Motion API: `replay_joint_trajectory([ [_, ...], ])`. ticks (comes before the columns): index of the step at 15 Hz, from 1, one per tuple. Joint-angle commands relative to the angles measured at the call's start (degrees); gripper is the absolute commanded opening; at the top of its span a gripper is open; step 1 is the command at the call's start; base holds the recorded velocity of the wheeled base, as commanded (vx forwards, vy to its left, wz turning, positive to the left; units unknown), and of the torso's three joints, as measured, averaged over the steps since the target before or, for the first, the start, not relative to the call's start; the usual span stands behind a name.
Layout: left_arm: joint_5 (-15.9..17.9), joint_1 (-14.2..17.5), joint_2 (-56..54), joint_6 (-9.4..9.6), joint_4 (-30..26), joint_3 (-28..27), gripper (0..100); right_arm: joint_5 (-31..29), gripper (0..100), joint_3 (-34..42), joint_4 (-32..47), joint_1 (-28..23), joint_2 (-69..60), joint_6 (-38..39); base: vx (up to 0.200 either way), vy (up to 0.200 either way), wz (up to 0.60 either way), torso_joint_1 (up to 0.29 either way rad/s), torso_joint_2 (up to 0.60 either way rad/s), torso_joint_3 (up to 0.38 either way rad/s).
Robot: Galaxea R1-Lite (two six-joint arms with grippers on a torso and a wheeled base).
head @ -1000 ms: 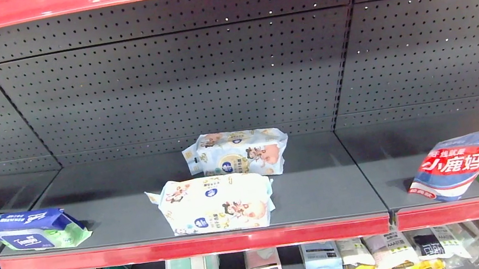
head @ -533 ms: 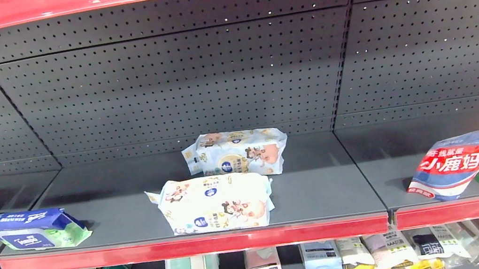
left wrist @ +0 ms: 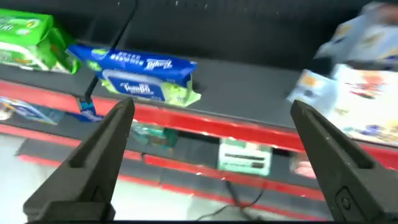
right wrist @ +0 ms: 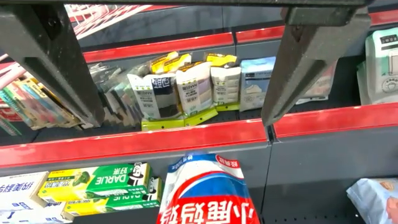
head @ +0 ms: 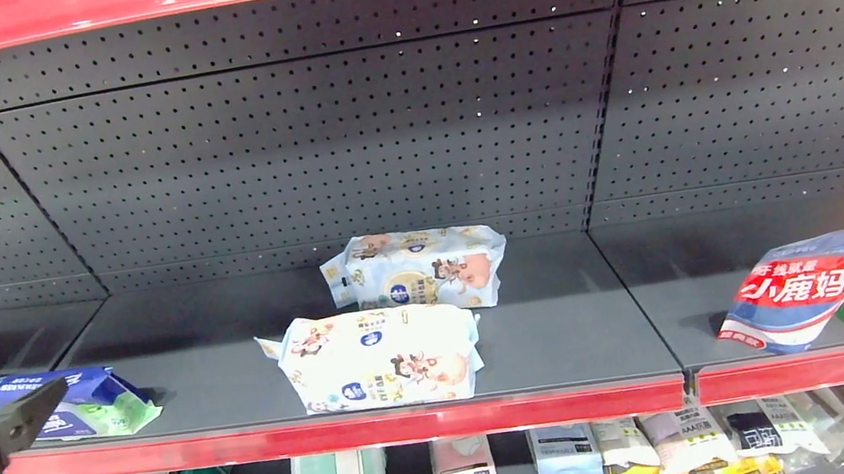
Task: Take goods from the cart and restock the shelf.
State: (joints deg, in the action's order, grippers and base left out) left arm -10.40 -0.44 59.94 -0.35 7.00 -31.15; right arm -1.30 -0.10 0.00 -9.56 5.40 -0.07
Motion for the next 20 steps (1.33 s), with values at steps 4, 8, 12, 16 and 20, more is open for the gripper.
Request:
replay_joint_trajectory([
  [4, 4.7, -1.8, 28.4, 10.64, 17.1, -3.0, 100, 0.1, 100, 0.0, 0.0, 0.1, 0.2, 0.0, 0.000, 0.000, 0.00, 0.000, 0.00, 0.000],
  [8, 5.2, -5.3, 36.3, 10.20, 20.6, -6.0, 100, 0.1, 100, 0.0, 0.0, 0.1, 0.2, 0.0, 0.000, 0.000, 0.00, 0.000, 0.00, 0.000],
  [12, 5.4, -7.7, 40.6, 10.29, 22.3, -8.2, 100, 0.1, 100, 0.0, 0.0, 0.1, 0.2, -0.1, 0.000, 0.000, 0.00, 0.000, 0.00, 0.000],
  [16, 5.4, -8.9, 42.7, 10.29, 22.3, -8.6, 100, 0.2, 100, 0.0, 0.0, 0.1, 0.2, -0.2, 0.000, 0.000, 0.00, 0.000, 0.00, 0.000],
  [20, 5.5, -9.7, 43.2, 10.29, 22.4, -8.7, 100, 0.2, 100, 0.0, 0.0, 0.1, 0.2, -0.2, 0.000, 0.000, 0.00, 0.000, 0.00, 0.000],
])
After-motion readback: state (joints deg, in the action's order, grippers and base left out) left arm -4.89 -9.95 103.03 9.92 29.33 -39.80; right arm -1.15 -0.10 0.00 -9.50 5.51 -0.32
